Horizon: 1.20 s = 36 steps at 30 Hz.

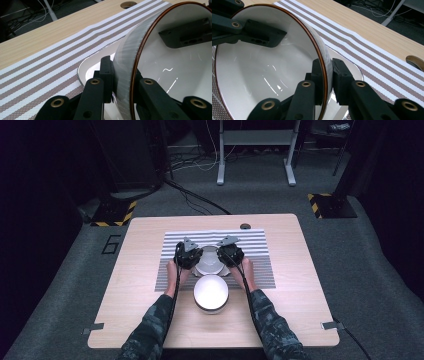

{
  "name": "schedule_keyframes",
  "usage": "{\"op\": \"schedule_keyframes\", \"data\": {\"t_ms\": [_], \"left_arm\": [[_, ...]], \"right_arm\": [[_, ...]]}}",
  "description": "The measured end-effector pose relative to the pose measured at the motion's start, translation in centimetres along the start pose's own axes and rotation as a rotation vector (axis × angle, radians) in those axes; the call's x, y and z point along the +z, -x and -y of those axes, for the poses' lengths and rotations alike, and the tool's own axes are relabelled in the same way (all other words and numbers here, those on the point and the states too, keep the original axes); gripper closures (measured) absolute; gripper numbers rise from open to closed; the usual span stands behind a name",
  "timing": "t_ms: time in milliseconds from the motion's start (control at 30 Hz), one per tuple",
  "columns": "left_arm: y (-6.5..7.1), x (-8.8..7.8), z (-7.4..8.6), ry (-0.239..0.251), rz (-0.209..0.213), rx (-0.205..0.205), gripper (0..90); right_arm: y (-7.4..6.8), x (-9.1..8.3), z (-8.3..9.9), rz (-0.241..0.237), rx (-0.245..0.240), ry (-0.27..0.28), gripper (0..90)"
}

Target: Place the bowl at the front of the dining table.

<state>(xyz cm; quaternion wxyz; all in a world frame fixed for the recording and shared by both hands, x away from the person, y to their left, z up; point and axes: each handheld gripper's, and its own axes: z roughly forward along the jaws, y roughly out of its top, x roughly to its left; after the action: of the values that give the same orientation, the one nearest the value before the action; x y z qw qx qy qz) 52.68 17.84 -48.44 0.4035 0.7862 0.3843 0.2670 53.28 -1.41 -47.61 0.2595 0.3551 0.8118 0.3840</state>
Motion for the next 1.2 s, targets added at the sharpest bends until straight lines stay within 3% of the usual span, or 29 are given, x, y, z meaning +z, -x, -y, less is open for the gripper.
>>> {"op": "schedule_keyframes", "data": {"t_ms": [133,467,633,733,867,967,1100,1200], "left_arm": [[-0.2,0.1,0.2,-0.003,0.004,-0.022,79.4],[-0.5,-0.2,0.0,-0.021,-0.008,-0.029,69.1],[-0.6,-0.1,0.1,-0.022,-0.003,-0.041,73.1],[-0.6,0.1,0.1,-0.017,-0.01,-0.053,75.0],[-0.9,0.1,0.0,-0.035,-0.005,-0.066,68.9],[-1.1,0.1,0.2,-0.053,-0.004,-0.083,61.5],[-1.1,0.1,0.3,-0.053,-0.003,-0.084,63.1],[-1.1,0.1,0.3,-0.041,0.009,-0.084,70.9]], "right_arm": [[0.2,0.0,0.0,-0.003,0.013,0.006,79.3],[0.3,-0.2,0.1,-0.004,0.05,0.006,74.0],[0.2,-0.4,0.2,-0.006,0.053,0.008,73.3],[0.0,-0.5,0.3,-0.016,0.06,0.019,79.6],[0.2,-0.3,0.2,-0.003,0.04,0.029,81.9],[0.3,-0.1,0.2,-0.002,0.06,0.033,82.5],[0.4,0.2,-0.1,-0.001,0.072,0.023,83.2],[0.6,0.4,-0.2,0.003,0.079,0.016,83.4]]}}
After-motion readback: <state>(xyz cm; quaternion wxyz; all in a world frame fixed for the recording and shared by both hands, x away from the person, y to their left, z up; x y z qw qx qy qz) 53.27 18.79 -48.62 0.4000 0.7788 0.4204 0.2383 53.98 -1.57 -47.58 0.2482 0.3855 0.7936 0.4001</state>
